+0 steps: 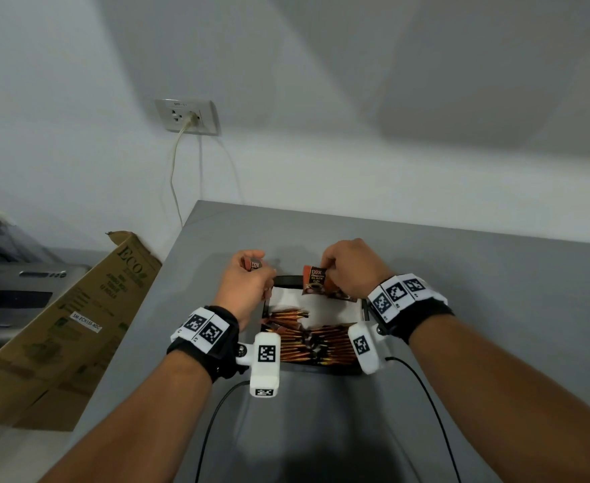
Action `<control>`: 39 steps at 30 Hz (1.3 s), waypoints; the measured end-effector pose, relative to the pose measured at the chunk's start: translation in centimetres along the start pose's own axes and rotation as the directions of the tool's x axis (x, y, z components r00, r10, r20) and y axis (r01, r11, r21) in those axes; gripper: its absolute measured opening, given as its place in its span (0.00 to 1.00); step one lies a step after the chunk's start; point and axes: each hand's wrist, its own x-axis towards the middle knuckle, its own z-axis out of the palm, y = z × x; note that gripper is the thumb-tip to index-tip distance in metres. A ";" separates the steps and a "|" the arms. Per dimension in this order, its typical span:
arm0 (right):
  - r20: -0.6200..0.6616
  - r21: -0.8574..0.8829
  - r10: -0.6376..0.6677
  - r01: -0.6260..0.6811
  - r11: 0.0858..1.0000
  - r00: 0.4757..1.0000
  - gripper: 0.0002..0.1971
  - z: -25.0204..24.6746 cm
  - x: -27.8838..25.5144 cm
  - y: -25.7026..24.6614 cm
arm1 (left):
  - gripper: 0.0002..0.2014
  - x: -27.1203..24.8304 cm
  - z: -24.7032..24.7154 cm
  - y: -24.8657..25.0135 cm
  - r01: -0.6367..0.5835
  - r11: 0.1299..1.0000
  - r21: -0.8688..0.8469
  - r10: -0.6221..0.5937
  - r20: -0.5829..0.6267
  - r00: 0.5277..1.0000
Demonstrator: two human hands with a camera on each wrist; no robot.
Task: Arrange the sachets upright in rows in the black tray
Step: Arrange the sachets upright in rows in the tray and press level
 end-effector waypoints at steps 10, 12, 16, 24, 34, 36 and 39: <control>0.061 -0.091 0.055 -0.049 0.995 0.997 0.11 1.8 1.7 -0.1 | 0.15 -0.2 -1.0 -0.9 0.024 1.000 0.015 -0.024 -0.005 1.000; 0.066 -0.112 0.058 -0.051 0.992 0.996 0.11 1.9 1.7 -0.1 | 0.15 -0.2 -1.0 -0.9 0.027 1.000 0.012 -0.027 -0.003 1.000; 0.078 -0.133 0.071 -0.060 0.989 0.994 0.10 2.2 1.8 0.0 | 0.15 -0.1 -1.1 -0.9 0.027 1.000 0.008 -0.027 0.005 1.000; 0.043 -0.108 0.064 -0.059 0.992 0.997 0.11 1.9 1.5 -0.1 | 0.17 -0.1 -0.6 -1.0 0.080 0.993 -0.083 -0.077 0.033 0.996; -0.059 0.397 -0.195 0.202 0.895 0.979 0.11 -0.8 0.0 -4.5 | 0.30 -0.2 0.7 -0.3 -0.004 0.992 -0.123 0.035 0.251 0.967; -0.086 0.377 -0.198 0.216 0.901 0.976 0.09 -0.8 0.2 -4.8 | 0.31 -0.2 0.9 -0.2 -0.008 0.992 -0.127 0.038 0.240 0.970; -0.062 0.351 -0.179 0.189 0.917 0.982 0.10 -0.5 0.4 -5.1 | 0.30 -0.3 0.8 -0.3 -0.023 0.993 -0.120 0.049 0.220 0.974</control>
